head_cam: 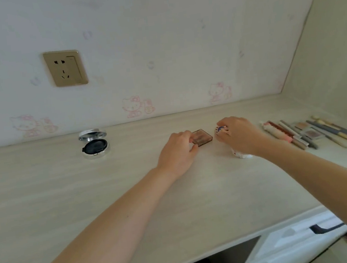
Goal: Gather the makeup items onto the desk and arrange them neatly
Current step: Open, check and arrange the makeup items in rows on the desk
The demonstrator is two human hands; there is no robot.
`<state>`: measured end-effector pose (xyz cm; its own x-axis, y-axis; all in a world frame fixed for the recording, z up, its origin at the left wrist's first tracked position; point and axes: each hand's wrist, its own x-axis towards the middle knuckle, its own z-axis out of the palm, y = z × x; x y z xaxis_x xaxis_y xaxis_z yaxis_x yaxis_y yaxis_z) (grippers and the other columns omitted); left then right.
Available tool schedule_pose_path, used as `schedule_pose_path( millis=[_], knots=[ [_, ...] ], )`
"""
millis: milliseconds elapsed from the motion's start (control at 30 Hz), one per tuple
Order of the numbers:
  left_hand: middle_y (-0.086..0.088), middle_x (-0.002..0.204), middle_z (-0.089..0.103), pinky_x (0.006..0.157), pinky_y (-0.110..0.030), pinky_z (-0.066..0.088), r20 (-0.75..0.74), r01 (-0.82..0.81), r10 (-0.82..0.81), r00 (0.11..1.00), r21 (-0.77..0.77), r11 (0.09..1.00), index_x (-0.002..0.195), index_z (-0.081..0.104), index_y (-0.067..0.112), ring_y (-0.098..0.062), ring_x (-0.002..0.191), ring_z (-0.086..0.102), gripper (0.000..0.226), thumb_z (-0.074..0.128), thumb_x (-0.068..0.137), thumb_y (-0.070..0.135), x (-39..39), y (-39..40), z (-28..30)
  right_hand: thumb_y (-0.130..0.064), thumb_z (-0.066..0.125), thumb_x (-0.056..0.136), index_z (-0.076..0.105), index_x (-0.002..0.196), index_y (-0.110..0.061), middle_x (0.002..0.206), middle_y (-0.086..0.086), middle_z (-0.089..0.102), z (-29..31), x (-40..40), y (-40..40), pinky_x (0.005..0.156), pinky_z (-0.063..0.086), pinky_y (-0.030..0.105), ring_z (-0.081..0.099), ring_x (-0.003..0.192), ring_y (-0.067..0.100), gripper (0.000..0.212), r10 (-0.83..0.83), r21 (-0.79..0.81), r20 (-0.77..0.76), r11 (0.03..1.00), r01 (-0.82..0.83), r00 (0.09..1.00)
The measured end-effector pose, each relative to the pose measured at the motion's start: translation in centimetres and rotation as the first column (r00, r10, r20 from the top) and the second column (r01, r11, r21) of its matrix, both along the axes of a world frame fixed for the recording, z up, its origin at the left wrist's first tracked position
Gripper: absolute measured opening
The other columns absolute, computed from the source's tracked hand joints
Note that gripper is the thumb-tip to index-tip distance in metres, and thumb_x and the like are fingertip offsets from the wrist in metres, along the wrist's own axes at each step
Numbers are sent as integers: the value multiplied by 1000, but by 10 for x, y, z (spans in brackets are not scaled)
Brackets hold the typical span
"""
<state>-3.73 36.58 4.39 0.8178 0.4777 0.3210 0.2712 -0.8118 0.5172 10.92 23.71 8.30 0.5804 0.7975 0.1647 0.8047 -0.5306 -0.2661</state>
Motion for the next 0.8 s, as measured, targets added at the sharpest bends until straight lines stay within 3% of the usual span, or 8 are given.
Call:
schedule_pose_path(
  millis=[133, 233, 433, 500, 567, 700, 800],
  knots=[
    [-4, 113, 61, 90, -41, 45, -25, 43, -43, 999, 21, 999, 117, 59, 11, -23, 112, 46, 29, 51, 93, 24, 36, 0, 3, -25, 50, 96, 48, 136, -11, 136, 7, 54, 7, 30, 2, 96, 38, 31, 48, 124, 25, 43, -94, -56, -80, 994, 90, 992],
    [-6, 121, 58, 96, -40, 42, -60, 63, -60, 996, 43, 997, 125, 55, 9, -25, 122, 42, 36, 50, 94, 26, 58, -2, 5, -28, 48, 97, 45, 137, -8, 137, 9, 52, 4, 49, 6, 97, 40, 34, 48, 124, 27, 45, -158, -130, -80, 981, 147, 984],
    [-10, 141, 47, 109, -41, 31, -304, 96, -65, 950, 87, 992, 139, 41, 7, -28, 142, 19, 62, 47, 95, 50, 92, -2, 6, -36, 51, 94, 55, 121, -2, 118, 14, 62, -6, 68, 14, 89, 46, 36, 57, 109, 31, 44, -250, -245, -73, 943, 225, 966],
    [-10, 141, 48, 111, -41, 28, -346, 105, -72, 935, 80, 991, 137, 42, 8, -28, 144, 14, 59, 46, 95, 49, 101, -2, 4, -37, 52, 92, 58, 100, -6, 100, 11, 63, -9, 70, 15, 82, 45, 34, 59, 101, 31, 33, -255, -282, -67, 932, 227, 965],
    [-12, 142, 47, 111, -41, 25, -359, 115, -83, 930, 67, 991, 136, 42, 8, -28, 145, 12, 55, 47, 96, 45, 107, -3, 3, -39, 53, 89, 47, 73, -13, 79, 6, 57, -12, 71, 17, 74, 41, 32, 57, 86, 29, 31, -276, -300, -73, 923, 243, 958],
    [-18, 140, 46, 110, -40, 24, -339, 112, -91, 936, 43, 993, 133, 45, 7, -30, 143, 18, 49, 49, 96, 38, 111, -6, 1, -41, 52, 89, 42, 68, -16, 73, 3, 53, -14, 70, 18, 79, 40, 35, 54, 80, 27, 34, -294, -289, -89, 922, 257, 952],
    [-18, 123, 53, 99, -39, 37, -301, 85, -74, 951, 23, 996, 125, 51, 9, -33, 126, 40, 45, 55, 92, 40, 113, -6, -3, -39, 55, 87, 48, 71, -13, 70, 4, 54, -14, 69, 17, 77, 41, 35, 57, 79, 27, 31, -304, -257, -135, 930, 263, 943]
  ],
)
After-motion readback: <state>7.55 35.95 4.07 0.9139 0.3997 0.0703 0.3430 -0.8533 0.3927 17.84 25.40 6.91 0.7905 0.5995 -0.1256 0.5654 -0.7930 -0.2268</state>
